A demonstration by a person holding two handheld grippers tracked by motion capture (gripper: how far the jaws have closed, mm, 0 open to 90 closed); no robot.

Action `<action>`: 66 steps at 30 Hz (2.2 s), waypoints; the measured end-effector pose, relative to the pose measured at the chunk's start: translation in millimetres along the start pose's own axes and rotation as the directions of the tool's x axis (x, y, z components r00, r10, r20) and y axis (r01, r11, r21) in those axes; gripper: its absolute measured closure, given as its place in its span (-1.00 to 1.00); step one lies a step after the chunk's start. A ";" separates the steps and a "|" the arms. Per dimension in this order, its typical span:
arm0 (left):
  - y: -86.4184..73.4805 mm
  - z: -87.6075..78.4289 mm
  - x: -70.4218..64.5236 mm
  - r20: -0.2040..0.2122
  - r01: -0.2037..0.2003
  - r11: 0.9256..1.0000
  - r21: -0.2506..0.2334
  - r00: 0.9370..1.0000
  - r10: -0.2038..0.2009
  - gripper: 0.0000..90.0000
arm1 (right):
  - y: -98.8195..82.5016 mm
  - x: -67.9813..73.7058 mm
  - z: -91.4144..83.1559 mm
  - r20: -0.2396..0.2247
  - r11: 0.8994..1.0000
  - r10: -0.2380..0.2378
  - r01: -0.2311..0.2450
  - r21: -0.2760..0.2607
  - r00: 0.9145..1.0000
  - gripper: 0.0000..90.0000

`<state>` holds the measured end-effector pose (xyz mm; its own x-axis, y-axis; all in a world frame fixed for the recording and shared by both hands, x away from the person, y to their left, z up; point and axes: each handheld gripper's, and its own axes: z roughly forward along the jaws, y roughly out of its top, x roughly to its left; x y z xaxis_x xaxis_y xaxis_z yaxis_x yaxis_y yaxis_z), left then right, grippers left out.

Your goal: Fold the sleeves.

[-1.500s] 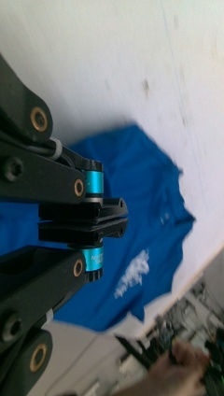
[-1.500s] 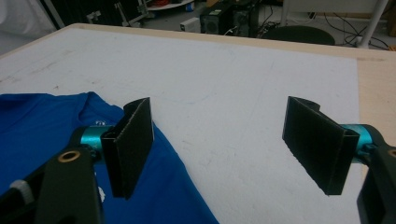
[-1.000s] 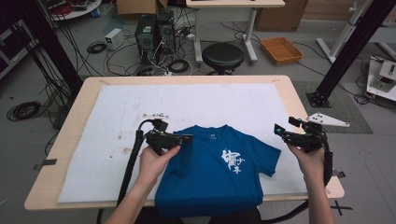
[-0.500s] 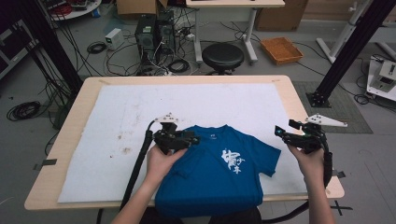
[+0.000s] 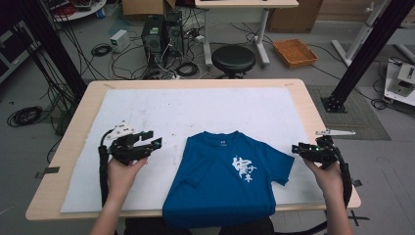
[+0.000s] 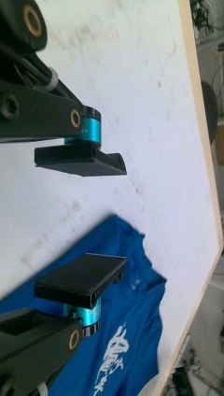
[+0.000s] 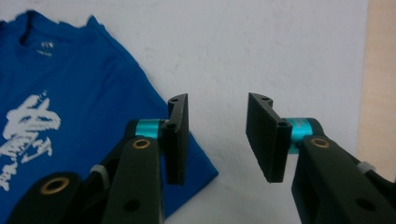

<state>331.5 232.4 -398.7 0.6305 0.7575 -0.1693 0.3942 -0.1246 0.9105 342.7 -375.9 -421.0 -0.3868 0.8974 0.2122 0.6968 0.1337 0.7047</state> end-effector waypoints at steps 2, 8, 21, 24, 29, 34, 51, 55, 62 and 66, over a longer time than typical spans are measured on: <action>-2.1 -6.5 7.4 -0.006 0.010 1.000 -0.010 1.000 -0.010 0.09 | -3.8 -2.1 1.9 -0.006 1.000 0.007 -0.006 0.008 1.000 0.38; -6.1 -11.6 17.3 -0.010 0.033 0.999 -0.011 0.999 -0.033 0.09 | -9.7 -5.7 5.1 -0.021 0.999 0.030 -0.029 0.029 0.999 0.39; -6.3 -9.6 16.6 0.014 0.046 0.999 -0.004 0.999 -0.046 0.10 | -5.0 11.1 5.9 -0.058 0.996 -0.015 0.020 0.087 0.998 1.00; -6.1 -9.1 16.9 0.021 0.051 0.999 -0.005 0.998 -0.051 0.10 | 0.9 20.7 1.8 -0.070 0.997 -0.016 0.021 0.077 0.997 1.00; -4.2 -6.2 16.7 0.038 0.052 0.999 0.007 0.998 -0.052 0.10 | 18.3 55.2 -6.5 -0.098 0.997 -0.033 0.040 0.068 0.995 1.00; -3.1 -1.1 15.4 0.060 0.057 0.998 0.017 0.997 -0.058 0.10 | 36.2 116.3 -0.5 -0.104 0.989 -0.120 0.129 0.076 0.987 1.00; -5.0 12.3 10.1 0.108 0.048 0.997 0.062 0.993 -0.054 0.09 | 59.7 183.9 56.7 -0.083 0.973 -0.230 0.231 0.003 0.970 0.52; -5.3 16.2 7.5 0.109 0.057 0.996 0.065 0.992 -0.063 0.09 | 58.8 162.0 42.0 -0.072 0.973 -0.223 0.218 -0.073 0.972 0.35; -4.8 20.3 1.2 0.098 0.028 0.997 0.069 0.995 -0.034 0.01 | 47.8 106.4 15.2 -0.036 0.965 -0.171 0.160 -0.205 0.985 0.08; -5.4 20.6 -1.2 0.064 -0.002 0.998 0.063 0.998 -0.002 -0.08 | 45.0 81.8 5.3 -0.036 0.960 -0.166 0.153 -0.236 0.985 -0.07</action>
<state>342.3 219.0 -411.2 0.6712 0.7153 -0.1944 0.4342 -0.1669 0.8852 345.6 -294.3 -375.5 -0.5190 0.8468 0.1163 0.4670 0.1670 0.8684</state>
